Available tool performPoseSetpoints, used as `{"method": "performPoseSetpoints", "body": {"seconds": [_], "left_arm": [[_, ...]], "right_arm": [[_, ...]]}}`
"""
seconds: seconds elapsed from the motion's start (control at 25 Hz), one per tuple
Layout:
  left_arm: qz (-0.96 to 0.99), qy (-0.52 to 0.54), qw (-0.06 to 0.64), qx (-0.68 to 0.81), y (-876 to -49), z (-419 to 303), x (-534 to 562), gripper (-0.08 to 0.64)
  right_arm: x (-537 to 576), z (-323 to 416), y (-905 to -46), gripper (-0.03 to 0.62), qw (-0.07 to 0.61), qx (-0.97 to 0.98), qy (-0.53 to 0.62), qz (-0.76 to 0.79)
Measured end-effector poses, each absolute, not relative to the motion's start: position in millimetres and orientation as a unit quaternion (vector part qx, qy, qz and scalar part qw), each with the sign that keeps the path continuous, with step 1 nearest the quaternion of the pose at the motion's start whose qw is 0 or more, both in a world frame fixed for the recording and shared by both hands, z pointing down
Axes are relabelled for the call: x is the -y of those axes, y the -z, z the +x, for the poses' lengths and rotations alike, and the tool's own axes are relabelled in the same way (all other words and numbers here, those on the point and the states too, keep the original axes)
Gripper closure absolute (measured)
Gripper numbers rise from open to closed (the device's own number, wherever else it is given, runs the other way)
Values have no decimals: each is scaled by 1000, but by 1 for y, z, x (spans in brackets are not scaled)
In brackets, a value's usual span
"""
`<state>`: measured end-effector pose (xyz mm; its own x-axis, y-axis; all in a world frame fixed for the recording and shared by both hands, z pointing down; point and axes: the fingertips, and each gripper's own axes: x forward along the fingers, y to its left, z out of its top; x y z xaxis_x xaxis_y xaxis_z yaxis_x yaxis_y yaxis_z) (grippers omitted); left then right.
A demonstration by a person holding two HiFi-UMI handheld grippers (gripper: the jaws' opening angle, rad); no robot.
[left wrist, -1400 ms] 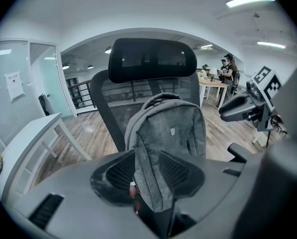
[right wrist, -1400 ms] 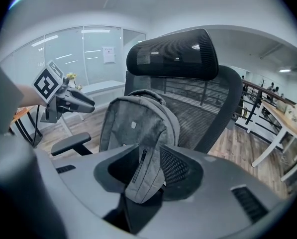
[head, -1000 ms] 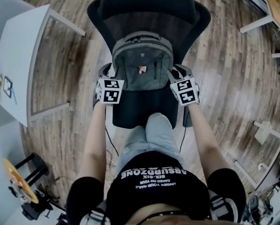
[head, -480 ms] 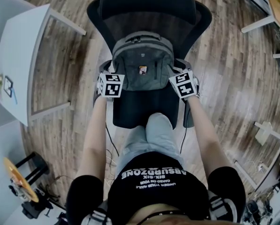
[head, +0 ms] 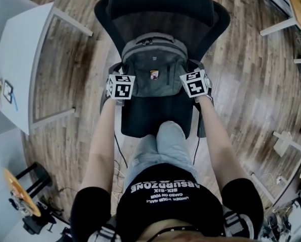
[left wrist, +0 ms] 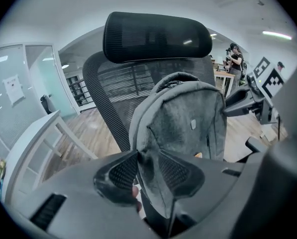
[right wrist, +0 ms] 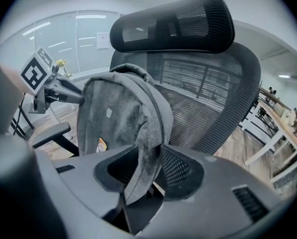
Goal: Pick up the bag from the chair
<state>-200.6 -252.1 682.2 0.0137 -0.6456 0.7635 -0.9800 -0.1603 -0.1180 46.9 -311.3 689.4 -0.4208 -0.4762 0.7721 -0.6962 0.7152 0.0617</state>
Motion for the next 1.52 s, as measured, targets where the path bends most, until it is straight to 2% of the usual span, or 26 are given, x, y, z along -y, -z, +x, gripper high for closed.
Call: {"method": "performPoseSetpoints", "body": {"seconds": [0.08, 0.12, 0.28, 0.4, 1.52], "left_arm": [[670, -351, 243, 607, -686, -202, 253, 425], [669, -353, 247, 606, -689, -203, 251, 426], [664, -338, 268, 611, -706, -205, 242, 460], [662, -313, 295, 614, -705, -206, 239, 468], [641, -280, 294, 652, -702, -192, 194, 472]], "right_arm": [[312, 49, -699, 449, 417, 825, -130, 359], [313, 51, -702, 475, 417, 823, -126, 364], [310, 54, -706, 507, 393, 820, -165, 383], [308, 53, -708, 512, 390, 816, -179, 387], [267, 66, -704, 518, 373, 817, -175, 404]]}}
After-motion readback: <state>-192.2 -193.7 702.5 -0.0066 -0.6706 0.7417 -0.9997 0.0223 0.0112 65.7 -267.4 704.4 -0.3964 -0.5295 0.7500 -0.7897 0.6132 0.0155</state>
